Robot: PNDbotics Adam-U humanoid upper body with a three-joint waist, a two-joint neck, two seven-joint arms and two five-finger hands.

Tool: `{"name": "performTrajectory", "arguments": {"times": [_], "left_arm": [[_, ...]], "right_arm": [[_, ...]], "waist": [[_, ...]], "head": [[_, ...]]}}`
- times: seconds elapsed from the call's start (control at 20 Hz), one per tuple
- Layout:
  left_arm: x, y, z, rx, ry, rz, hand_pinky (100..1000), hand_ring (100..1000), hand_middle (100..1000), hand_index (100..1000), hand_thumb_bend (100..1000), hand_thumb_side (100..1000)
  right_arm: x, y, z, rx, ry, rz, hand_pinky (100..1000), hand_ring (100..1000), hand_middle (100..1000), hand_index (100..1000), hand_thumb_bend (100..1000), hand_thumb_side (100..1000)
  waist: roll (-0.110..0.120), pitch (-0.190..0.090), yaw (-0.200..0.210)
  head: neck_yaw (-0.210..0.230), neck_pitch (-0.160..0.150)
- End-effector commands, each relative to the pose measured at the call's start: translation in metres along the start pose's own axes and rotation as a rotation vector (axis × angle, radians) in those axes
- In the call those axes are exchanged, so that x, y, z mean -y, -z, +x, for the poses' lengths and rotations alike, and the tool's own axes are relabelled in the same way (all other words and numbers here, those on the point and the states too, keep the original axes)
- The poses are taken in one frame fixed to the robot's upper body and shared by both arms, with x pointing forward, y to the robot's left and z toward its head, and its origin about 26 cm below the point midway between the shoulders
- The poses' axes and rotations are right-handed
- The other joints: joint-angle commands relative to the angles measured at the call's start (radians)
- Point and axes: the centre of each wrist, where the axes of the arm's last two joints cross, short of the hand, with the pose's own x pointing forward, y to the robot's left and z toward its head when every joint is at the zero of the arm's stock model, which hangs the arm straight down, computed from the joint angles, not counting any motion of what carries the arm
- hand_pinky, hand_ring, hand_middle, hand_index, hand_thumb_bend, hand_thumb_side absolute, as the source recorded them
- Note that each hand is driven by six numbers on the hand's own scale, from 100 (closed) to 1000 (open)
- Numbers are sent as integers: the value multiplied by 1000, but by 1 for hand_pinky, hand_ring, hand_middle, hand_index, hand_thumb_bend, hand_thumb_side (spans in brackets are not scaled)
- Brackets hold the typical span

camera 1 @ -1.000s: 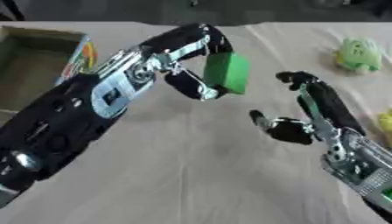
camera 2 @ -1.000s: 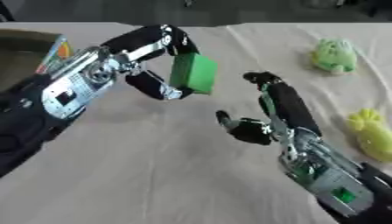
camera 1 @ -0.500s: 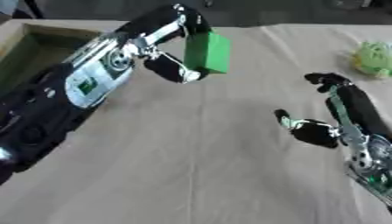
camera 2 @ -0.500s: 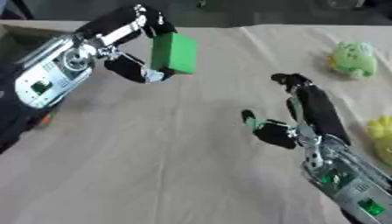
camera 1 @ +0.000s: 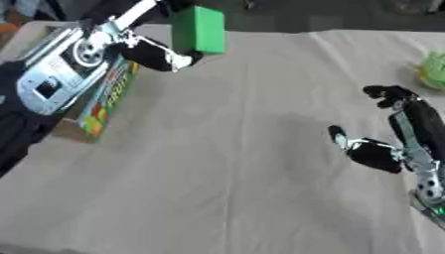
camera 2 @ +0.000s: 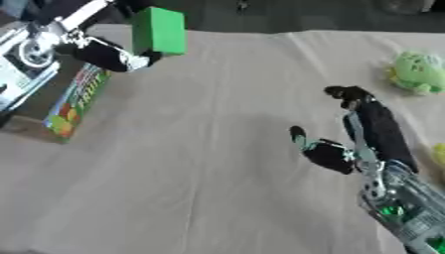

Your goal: Pick up the objects with one hand, pass them to the other hand, and then place them into the box on the other side of the table.

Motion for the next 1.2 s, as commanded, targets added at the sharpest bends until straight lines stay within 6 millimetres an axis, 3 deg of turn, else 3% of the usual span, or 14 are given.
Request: {"name": "performTrajectory", "arguments": {"times": [0.05,0.8,1.2], "left_arm": [[-27,-13,-9,-40,13,83,657,643,515,434,345,100],[-49,-68,-66,-285,97,206,660,643,512,436,393,100],[-41,-65,-90,-418,181,173,665,643,511,446,464,100]], "right_arm": [[9,1,-1,-26,-28,-74,837,777,771,842,455,326],[10,0,-5,-41,-25,-99,836,776,769,836,450,326],[12,2,-6,-45,-12,-133,836,773,766,834,444,318]], "waist": [[2,-28,3],[1,-26,9],[-5,-26,5]], "head": [[10,-10],[51,-21],[97,-26]]}}
